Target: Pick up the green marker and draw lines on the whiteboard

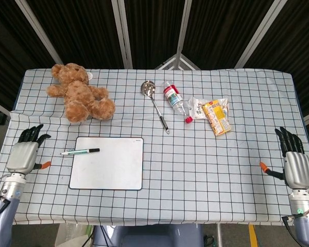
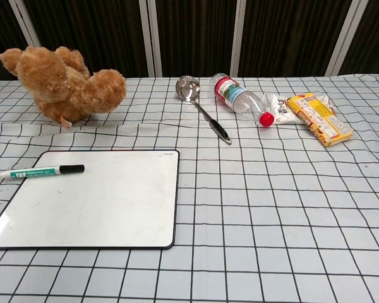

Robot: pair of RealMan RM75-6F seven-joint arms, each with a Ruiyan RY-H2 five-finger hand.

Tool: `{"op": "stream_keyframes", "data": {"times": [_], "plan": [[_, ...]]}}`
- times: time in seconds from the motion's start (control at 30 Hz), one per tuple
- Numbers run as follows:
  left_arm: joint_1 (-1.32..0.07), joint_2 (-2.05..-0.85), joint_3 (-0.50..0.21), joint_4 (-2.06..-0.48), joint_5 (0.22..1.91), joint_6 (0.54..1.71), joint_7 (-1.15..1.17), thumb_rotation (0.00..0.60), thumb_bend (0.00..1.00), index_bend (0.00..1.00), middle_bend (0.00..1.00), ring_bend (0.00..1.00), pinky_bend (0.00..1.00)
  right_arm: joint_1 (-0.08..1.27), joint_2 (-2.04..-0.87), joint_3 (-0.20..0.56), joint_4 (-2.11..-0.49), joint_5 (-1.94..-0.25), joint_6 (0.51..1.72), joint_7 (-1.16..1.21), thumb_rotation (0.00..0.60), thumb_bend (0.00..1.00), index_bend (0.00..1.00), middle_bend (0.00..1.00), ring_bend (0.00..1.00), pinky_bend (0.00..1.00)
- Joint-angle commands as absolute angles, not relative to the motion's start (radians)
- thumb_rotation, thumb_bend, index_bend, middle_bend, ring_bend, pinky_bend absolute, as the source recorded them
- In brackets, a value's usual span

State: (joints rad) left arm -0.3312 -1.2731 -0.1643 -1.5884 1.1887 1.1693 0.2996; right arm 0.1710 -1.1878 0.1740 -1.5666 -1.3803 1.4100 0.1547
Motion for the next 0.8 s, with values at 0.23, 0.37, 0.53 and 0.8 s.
{"op": "stream_keyframes", "data": {"times": [0.23, 0.37, 0.53, 0.8], "plan": [[-0.482, -1.462, -0.222, -1.516, 0.912, 1.041, 0.516, 0.6, 0.26, 0.48, 0.1, 0.04, 0.15, 0.17, -1.185, 0.176, -1.564, -1.379, 1.409, 0.173, 0.6, 0.21, 0.0, 0.0, 0.0, 0.0], [-0.519, -1.515, -0.229, -1.49, 0.856, 1.044, 0.574, 0.6, 0.3, 0.49, 0.1, 0.04, 0.15, 0.17, -1.185, 0.176, -1.562, -1.38, 1.409, 0.179, 0.6, 0.21, 0.0, 0.0, 0.0, 0.0], [-0.553, -1.553, -0.237, -1.471, 0.818, 1.056, 0.614, 0.6, 0.35, 0.46, 0.09, 0.04, 0.15, 0.171, -1.184, 0.175, -1.561, -1.382, 1.407, 0.185, 0.6, 0.21, 0.0, 0.0, 0.0, 0.0], [-0.575, -1.569, -0.233, -1.468, 0.779, 1.053, 0.634, 0.6, 0.37, 0.45, 0.09, 0.04, 0.15, 0.171, -1.184, 0.174, -1.563, -1.383, 1.408, 0.185, 0.6, 0.21, 0.0, 0.0, 0.0, 0.0]]}}
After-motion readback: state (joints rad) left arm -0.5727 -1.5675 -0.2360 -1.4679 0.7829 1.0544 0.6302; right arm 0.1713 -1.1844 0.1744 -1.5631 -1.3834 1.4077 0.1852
